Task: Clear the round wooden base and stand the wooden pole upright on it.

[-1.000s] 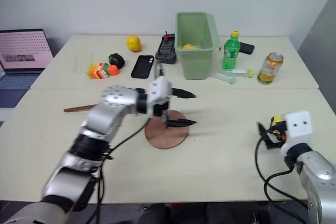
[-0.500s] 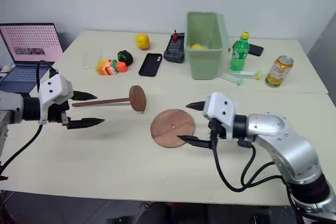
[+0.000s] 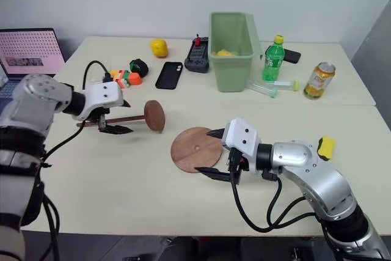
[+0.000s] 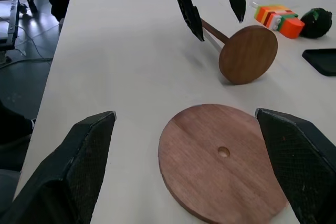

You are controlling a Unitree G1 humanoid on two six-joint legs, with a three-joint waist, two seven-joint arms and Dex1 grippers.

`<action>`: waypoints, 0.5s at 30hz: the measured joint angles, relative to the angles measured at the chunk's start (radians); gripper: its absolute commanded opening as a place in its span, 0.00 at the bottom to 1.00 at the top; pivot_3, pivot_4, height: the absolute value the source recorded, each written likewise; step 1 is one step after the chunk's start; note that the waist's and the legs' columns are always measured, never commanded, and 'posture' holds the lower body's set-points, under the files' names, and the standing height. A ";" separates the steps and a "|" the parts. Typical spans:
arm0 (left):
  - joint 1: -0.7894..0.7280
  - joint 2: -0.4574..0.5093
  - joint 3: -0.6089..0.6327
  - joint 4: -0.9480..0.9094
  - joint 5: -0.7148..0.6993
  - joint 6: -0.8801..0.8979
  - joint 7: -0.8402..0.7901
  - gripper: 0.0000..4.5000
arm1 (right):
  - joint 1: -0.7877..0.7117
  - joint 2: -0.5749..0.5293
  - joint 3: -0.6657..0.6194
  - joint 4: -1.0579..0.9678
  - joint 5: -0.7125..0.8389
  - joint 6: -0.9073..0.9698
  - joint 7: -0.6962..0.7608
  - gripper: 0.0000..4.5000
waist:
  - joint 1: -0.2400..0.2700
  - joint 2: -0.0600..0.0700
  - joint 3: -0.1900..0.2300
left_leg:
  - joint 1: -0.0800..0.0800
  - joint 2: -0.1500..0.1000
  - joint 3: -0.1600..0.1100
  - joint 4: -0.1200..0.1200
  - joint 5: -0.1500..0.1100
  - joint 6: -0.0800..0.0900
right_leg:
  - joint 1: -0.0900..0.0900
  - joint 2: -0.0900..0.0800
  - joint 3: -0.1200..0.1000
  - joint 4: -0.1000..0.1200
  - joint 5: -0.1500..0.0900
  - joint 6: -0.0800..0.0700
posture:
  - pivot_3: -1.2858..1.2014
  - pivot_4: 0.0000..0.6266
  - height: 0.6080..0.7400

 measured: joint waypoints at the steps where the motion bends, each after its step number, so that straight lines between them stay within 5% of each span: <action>1: -0.025 -0.016 -0.019 0.041 0.023 -0.021 0.005 1.00 | -0.002 0.002 -0.004 -0.006 0.005 0.010 -0.007 0.99 | -0.002 0.000 0.000 | 0.000 0.000 -0.001 0.000 0.000 0.000 | 0.000 0.000 0.000 0.000 0.000 0.000 | 0.52 0.24 1.00; 5: -0.091 -0.057 -0.065 0.170 0.106 -0.093 0.021 1.00 | -0.011 0.009 -0.014 -0.021 0.034 0.048 -0.028 0.99 | -0.009 -0.001 0.000 | 0.000 0.000 -0.001 0.000 0.000 0.000 | 0.000 0.000 0.000 0.000 0.000 0.000 | 0.52 0.24 1.00; 15: -0.137 -0.086 -0.107 0.329 0.207 -0.172 0.067 0.51 | -0.018 0.011 -0.021 -0.050 0.071 0.093 -0.058 1.00 | -0.013 -0.001 0.001 | -0.001 -0.001 -0.003 0.000 0.000 0.000 | 0.000 -0.001 -0.001 0.000 0.000 0.000 | 0.52 0.24 1.00</action>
